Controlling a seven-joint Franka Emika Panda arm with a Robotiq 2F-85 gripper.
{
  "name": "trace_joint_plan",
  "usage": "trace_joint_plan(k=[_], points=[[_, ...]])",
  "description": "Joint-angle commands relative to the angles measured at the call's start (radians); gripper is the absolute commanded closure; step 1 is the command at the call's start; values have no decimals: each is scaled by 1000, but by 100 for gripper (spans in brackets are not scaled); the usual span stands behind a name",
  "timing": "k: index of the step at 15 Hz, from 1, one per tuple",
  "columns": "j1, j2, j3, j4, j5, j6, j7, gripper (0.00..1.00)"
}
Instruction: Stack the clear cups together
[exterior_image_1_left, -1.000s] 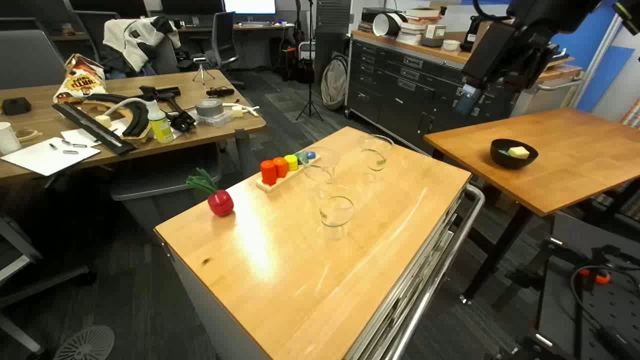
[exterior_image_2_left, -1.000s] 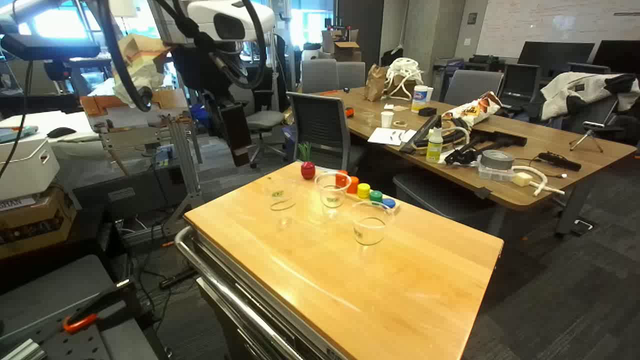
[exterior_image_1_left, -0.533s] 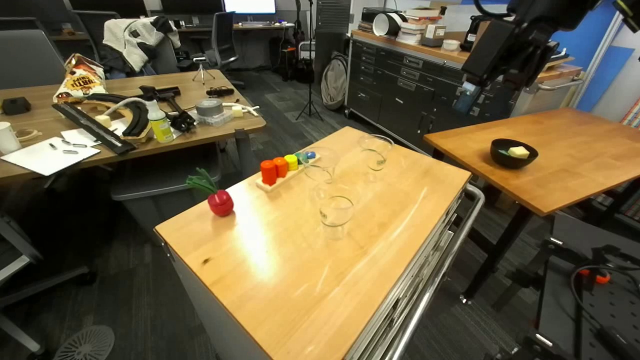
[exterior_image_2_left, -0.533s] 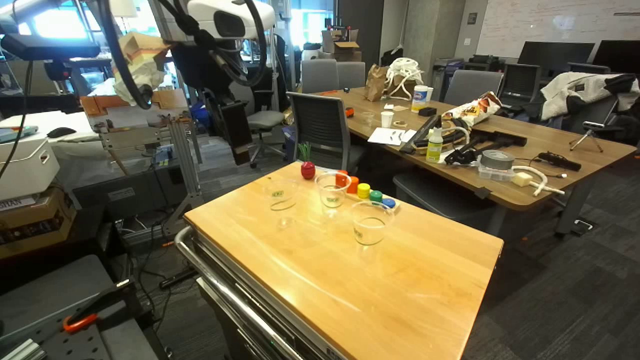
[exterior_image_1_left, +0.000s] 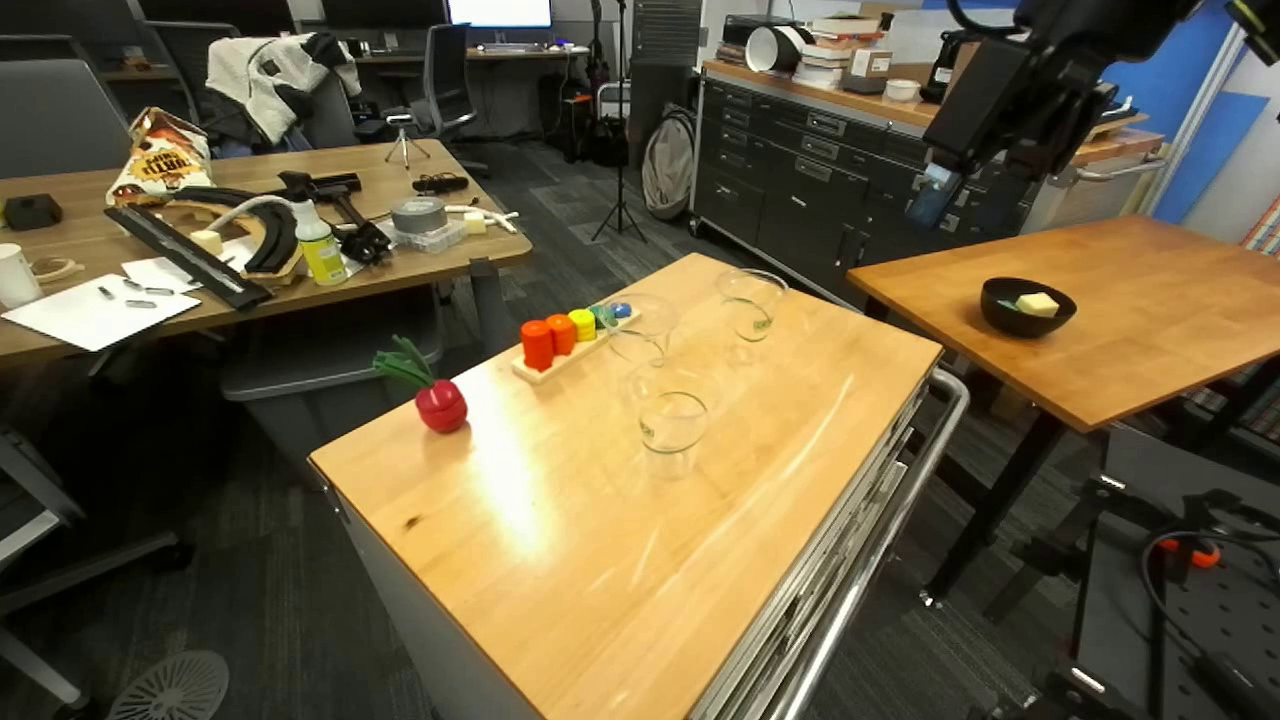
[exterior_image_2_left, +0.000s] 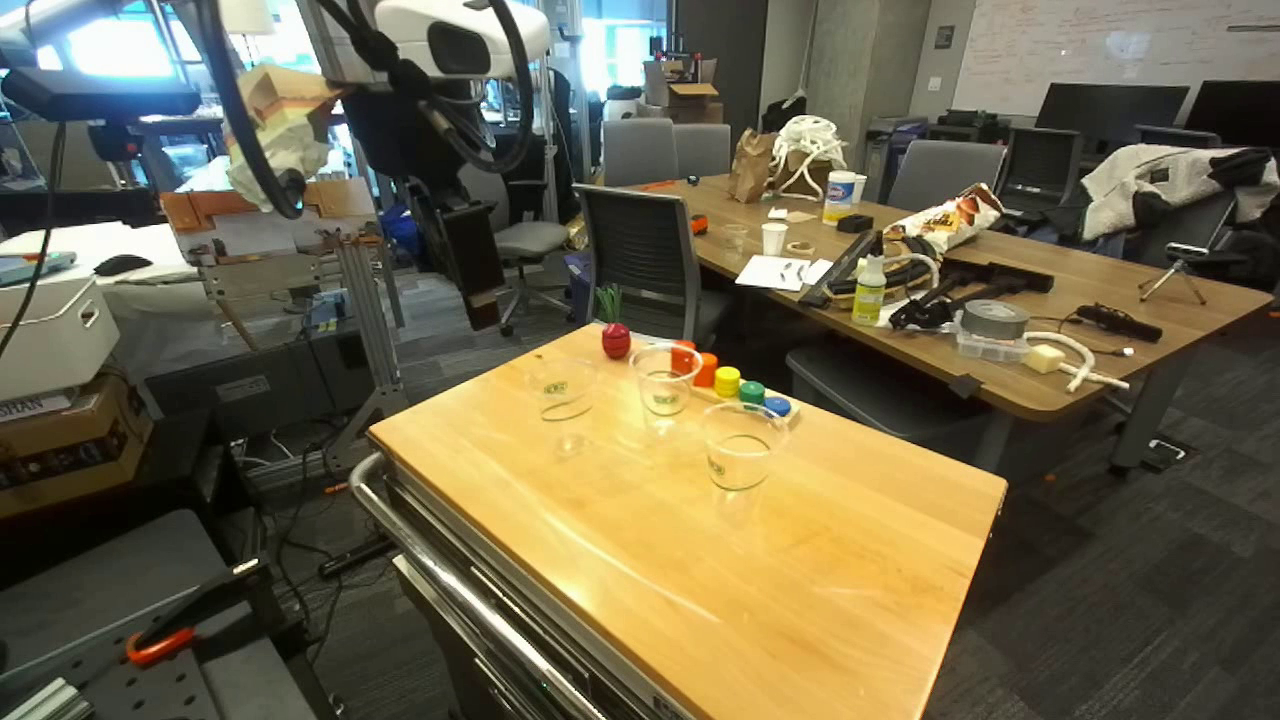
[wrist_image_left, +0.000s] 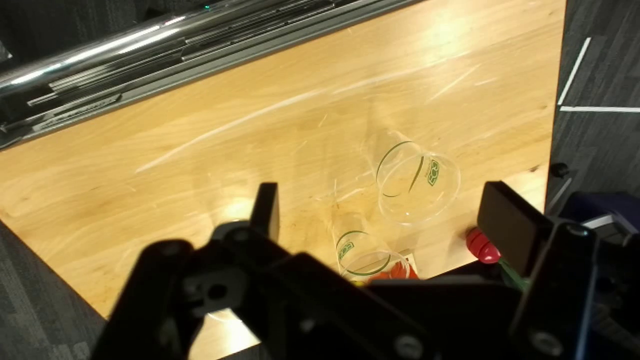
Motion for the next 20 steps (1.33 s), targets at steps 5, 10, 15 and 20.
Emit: trace_joint_plan(k=[5,10,15,20], points=[[-6,43,-10,54,-4,-26,-23,0],[-28,252,-49,246,-21,-38,-71,0],[-66,539,-90,445,-39,17,-119,0],[-104,791,-100,615,-52,29,-118,0]])
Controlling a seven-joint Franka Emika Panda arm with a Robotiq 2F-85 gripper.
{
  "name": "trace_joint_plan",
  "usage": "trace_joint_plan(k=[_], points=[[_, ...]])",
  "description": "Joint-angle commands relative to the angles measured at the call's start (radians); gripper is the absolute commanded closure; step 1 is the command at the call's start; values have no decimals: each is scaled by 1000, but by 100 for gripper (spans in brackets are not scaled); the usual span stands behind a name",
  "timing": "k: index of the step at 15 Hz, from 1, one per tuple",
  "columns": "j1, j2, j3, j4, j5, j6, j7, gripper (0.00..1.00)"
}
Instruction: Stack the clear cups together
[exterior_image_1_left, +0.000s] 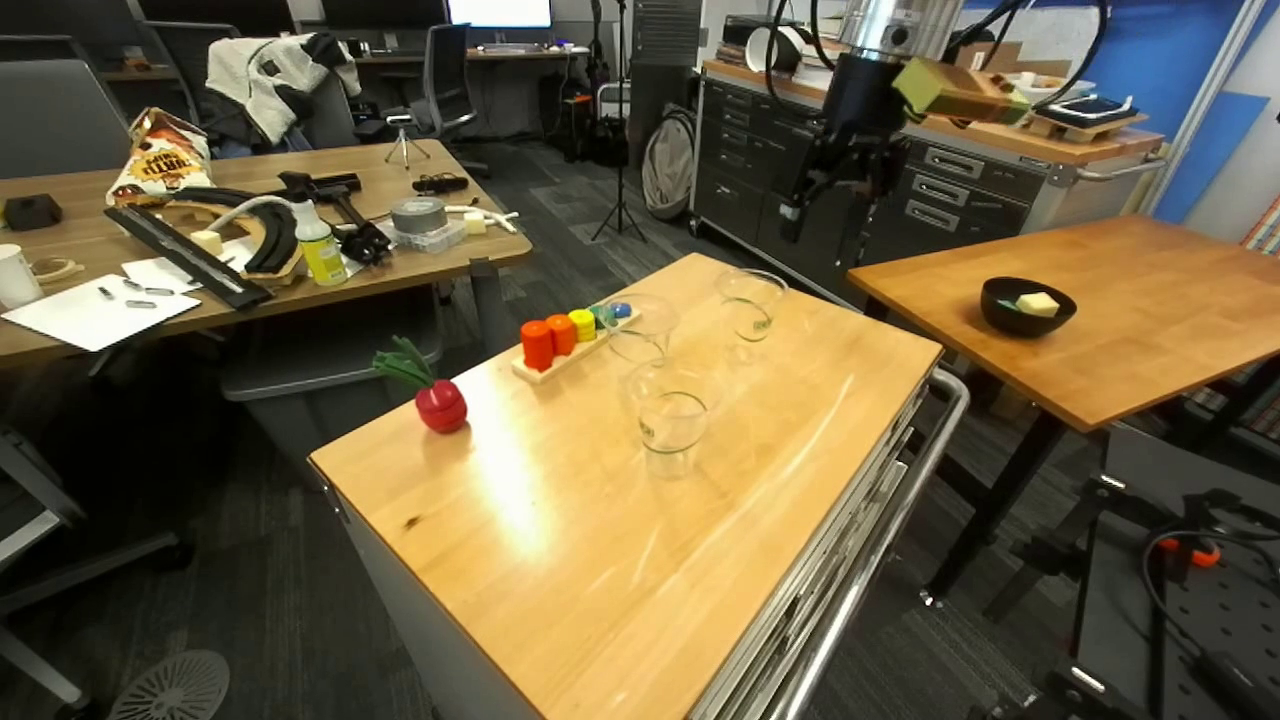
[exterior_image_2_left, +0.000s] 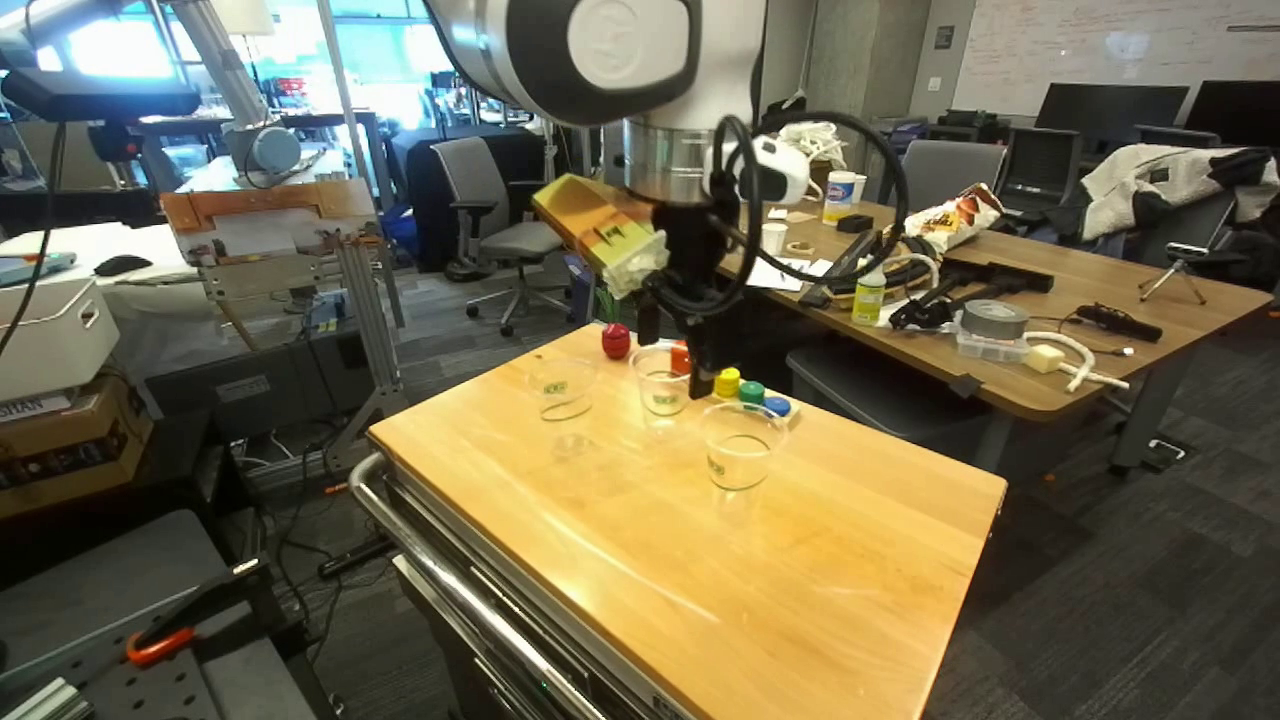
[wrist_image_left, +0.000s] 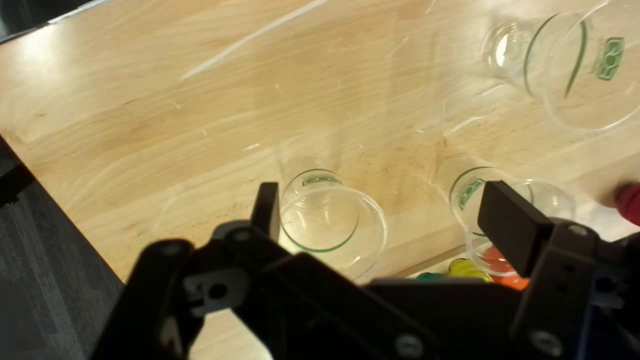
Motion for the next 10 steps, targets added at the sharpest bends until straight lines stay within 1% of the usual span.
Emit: trace_joint_plan(k=[1,5,9,10], points=[[-23,191,-3,160,-23,10,4,0],[-26,307,-22,255,-71,7,40,0],[-31,374,-31,291,-84,3,50,0],[-36,384,-29,294,-78,9,46,25]])
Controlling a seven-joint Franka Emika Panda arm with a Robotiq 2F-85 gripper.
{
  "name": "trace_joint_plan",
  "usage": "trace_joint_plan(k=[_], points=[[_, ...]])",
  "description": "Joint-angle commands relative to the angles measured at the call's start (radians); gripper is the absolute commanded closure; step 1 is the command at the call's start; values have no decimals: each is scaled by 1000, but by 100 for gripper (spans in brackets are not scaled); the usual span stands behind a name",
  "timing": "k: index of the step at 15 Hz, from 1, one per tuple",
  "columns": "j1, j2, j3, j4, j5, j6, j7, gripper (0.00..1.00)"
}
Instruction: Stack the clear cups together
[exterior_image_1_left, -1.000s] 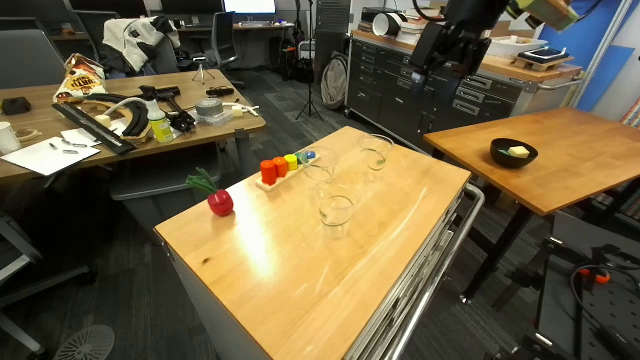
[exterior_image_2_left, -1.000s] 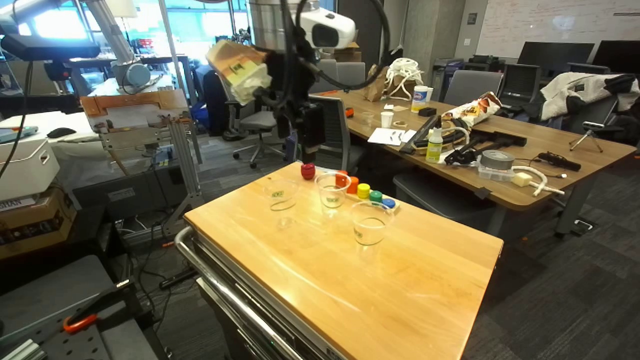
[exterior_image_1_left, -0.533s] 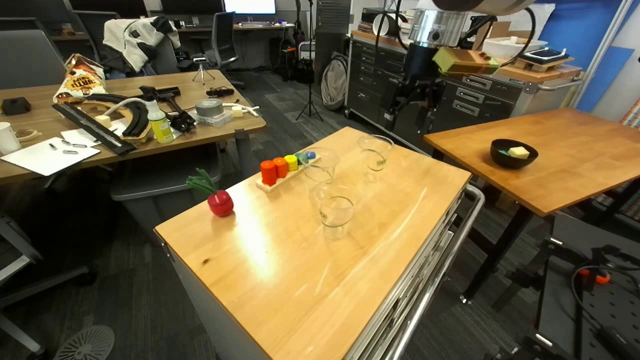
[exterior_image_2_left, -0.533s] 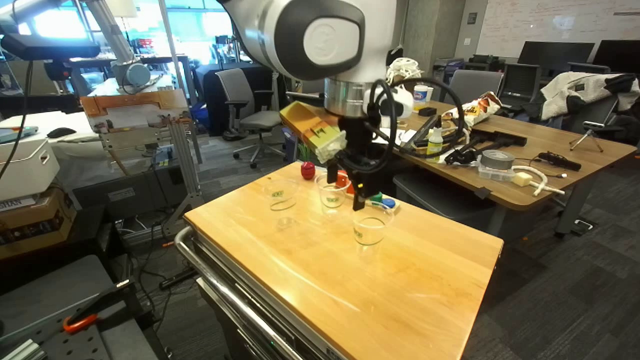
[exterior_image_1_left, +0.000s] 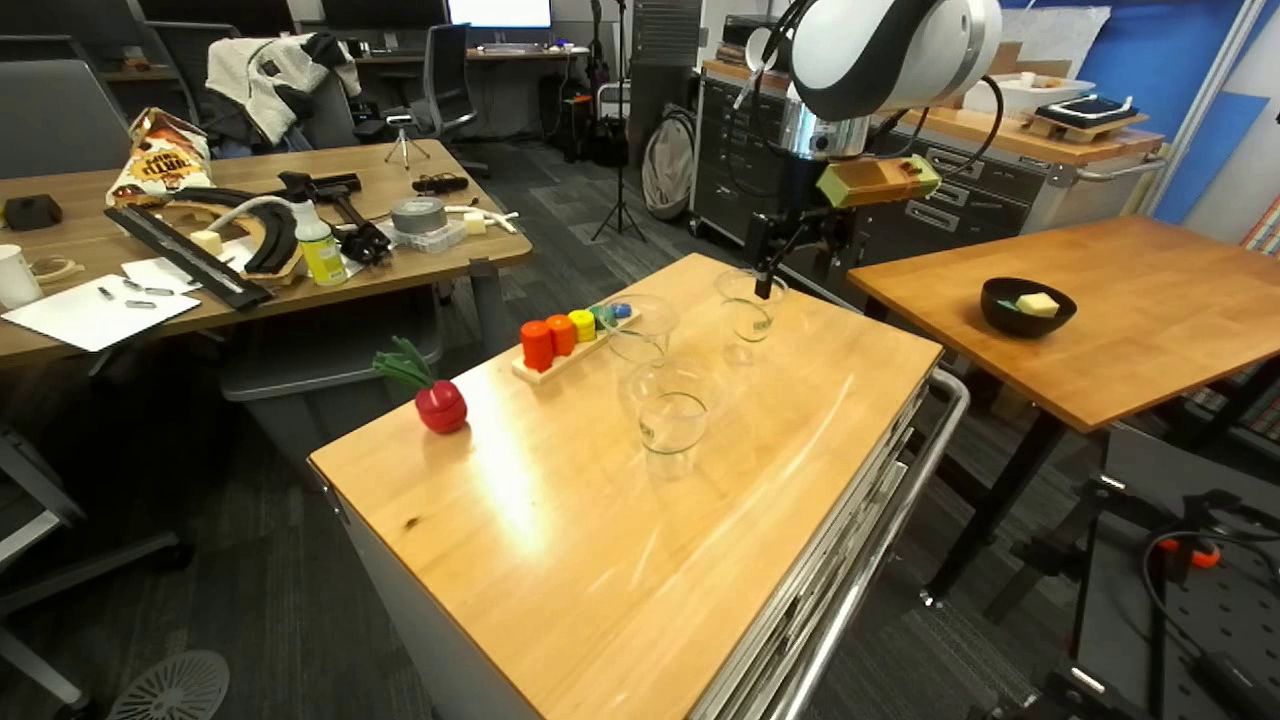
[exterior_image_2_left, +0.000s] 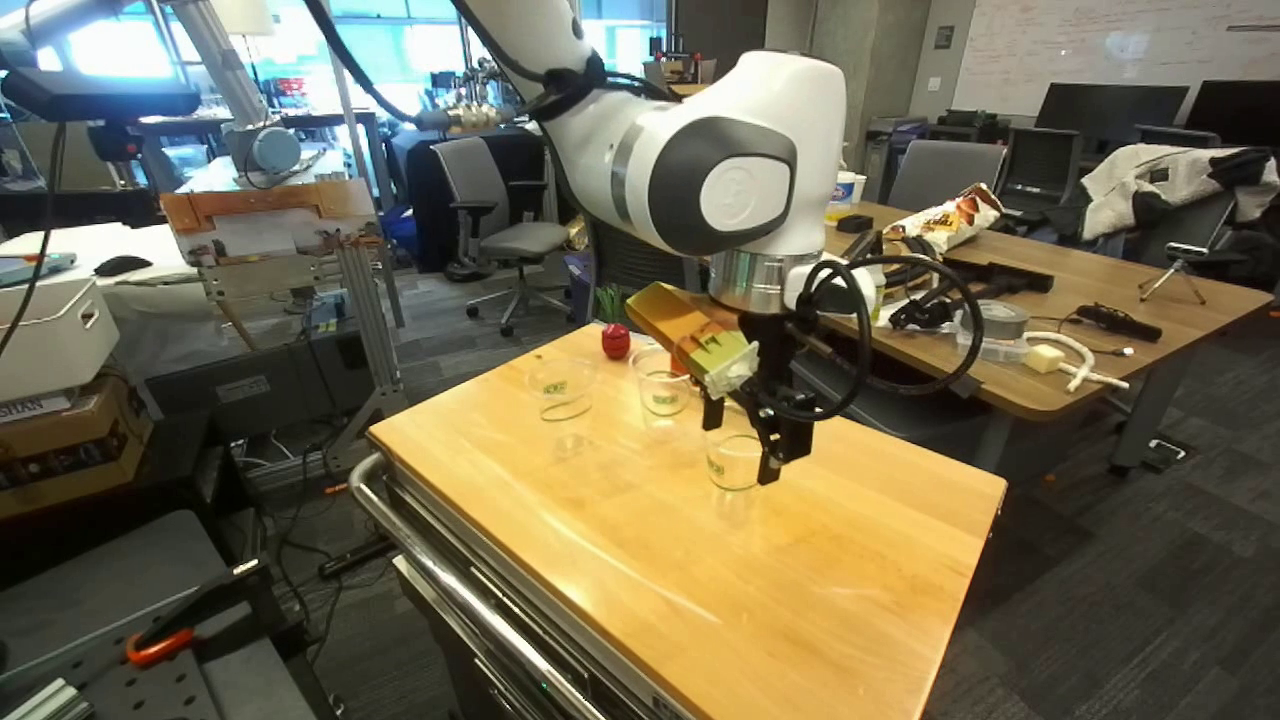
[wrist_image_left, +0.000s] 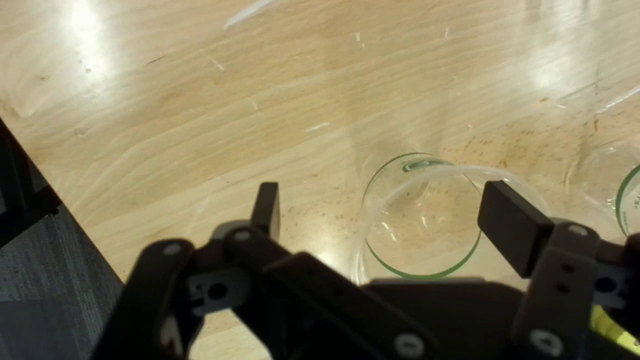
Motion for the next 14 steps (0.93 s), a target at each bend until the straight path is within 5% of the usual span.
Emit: trace_joint_plan(k=[1,9,12,14], points=[[-15,54,7,54,-6,-2,12,26],[-39,68,35,73,70,87,20,89],[-43,64,49,70,90,116,16,99],[-44,59,59,73,107,117,12,97]])
